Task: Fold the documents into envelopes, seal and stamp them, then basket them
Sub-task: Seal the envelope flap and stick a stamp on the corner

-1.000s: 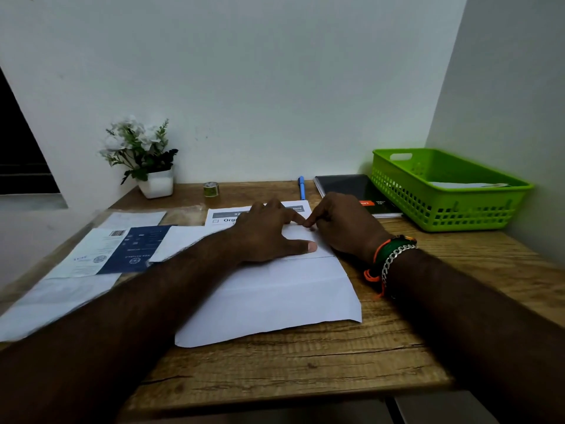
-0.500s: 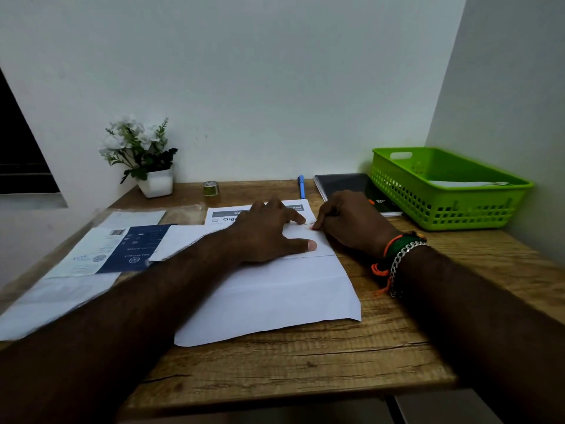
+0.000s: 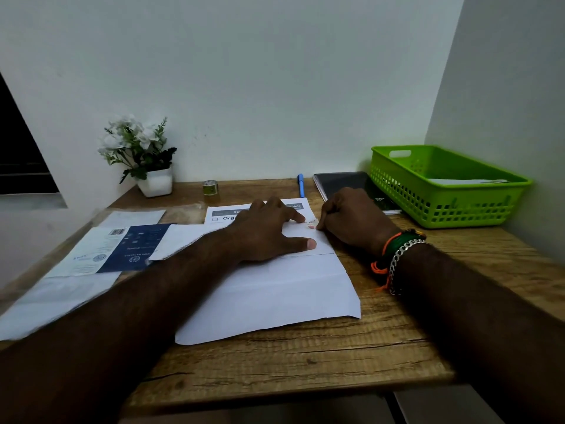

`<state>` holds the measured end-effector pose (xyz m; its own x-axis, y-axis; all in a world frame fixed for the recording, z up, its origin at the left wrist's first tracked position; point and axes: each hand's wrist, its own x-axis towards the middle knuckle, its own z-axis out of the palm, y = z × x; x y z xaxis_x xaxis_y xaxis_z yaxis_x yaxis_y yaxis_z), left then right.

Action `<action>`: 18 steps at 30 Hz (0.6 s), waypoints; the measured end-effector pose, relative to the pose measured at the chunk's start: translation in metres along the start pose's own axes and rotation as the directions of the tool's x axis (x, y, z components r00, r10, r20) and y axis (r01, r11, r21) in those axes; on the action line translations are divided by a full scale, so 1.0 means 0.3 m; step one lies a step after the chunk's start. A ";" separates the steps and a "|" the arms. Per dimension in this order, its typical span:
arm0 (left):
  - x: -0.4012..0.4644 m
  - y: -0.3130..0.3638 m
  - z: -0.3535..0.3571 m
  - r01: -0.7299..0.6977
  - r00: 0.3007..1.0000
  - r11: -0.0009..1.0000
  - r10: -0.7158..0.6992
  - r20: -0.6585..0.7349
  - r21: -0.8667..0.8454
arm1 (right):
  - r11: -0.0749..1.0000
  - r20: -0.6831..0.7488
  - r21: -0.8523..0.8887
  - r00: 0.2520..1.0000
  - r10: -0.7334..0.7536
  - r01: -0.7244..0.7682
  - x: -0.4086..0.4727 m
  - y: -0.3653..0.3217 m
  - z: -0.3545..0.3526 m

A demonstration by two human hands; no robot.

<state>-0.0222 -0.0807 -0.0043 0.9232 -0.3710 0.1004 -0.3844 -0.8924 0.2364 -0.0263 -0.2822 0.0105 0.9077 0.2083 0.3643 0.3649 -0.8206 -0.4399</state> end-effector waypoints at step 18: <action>-0.011 0.010 -0.009 -0.002 1.000 1.000 0.002 0.002 0.003 | 0.989 0.056 0.137 0.996 -0.069 0.061 -0.012 0.000 0.016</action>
<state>-0.0265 -0.0816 -0.0014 0.9223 -0.3737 0.0988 -0.3865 -0.8923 0.2332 -0.0286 -0.2803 0.0052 0.8904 0.2937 0.3477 0.4444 -0.7259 -0.5249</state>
